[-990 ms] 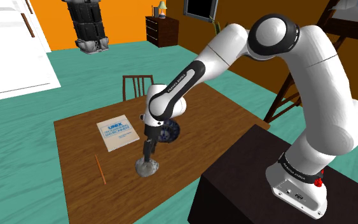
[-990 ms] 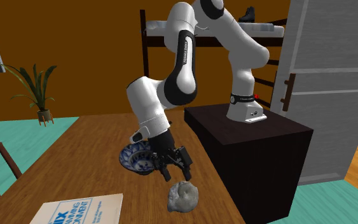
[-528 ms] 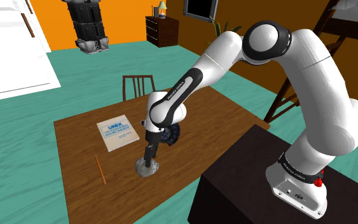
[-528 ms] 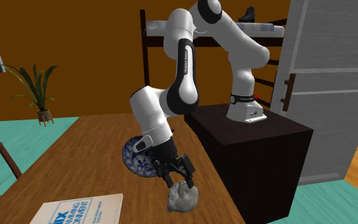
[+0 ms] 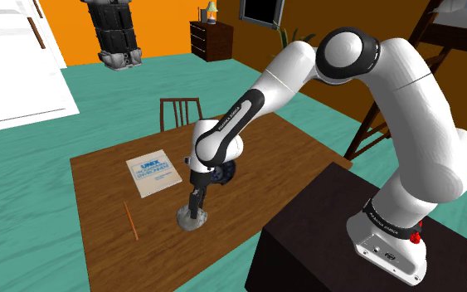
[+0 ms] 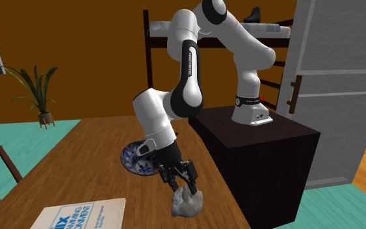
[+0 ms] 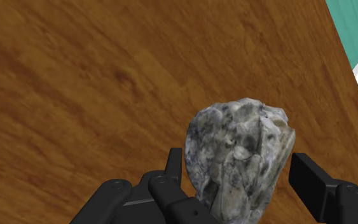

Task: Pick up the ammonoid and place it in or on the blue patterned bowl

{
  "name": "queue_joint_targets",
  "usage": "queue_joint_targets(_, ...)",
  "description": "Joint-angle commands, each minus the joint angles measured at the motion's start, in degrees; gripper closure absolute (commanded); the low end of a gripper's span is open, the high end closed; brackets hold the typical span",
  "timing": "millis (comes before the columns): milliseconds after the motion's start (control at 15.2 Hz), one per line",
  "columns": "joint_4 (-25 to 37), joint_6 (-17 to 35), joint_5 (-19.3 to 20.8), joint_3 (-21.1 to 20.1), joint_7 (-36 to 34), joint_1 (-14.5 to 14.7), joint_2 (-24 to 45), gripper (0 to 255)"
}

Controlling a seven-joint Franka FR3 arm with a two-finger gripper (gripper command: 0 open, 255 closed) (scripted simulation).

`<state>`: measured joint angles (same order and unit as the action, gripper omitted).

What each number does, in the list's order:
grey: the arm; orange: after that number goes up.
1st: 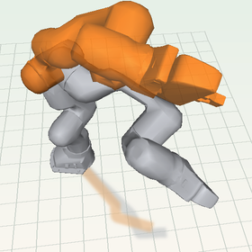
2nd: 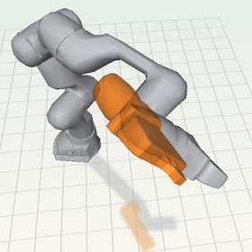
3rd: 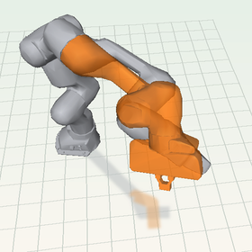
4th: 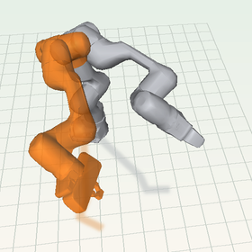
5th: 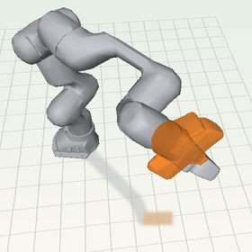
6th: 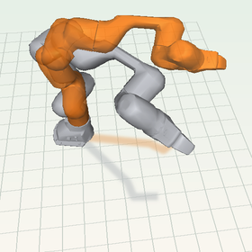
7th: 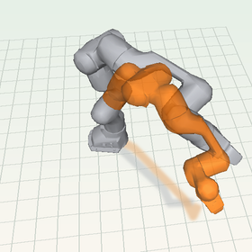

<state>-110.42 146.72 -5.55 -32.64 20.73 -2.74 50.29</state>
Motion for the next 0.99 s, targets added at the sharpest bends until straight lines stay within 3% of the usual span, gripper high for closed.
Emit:
queue_joint_targets(0, 0.0, 0.1, 0.0, 0.0, 0.0, 0.0, 0.0, 255)
queue_joint_targets(396, 0.1, 0.0, 0.0, 0.0, 0.0, 0.0, 0.0, 255)
queue_joint_targets(924, -2.2, -3.0, -1.4, -2.2, -0.9, -1.9, -5.5, 255)
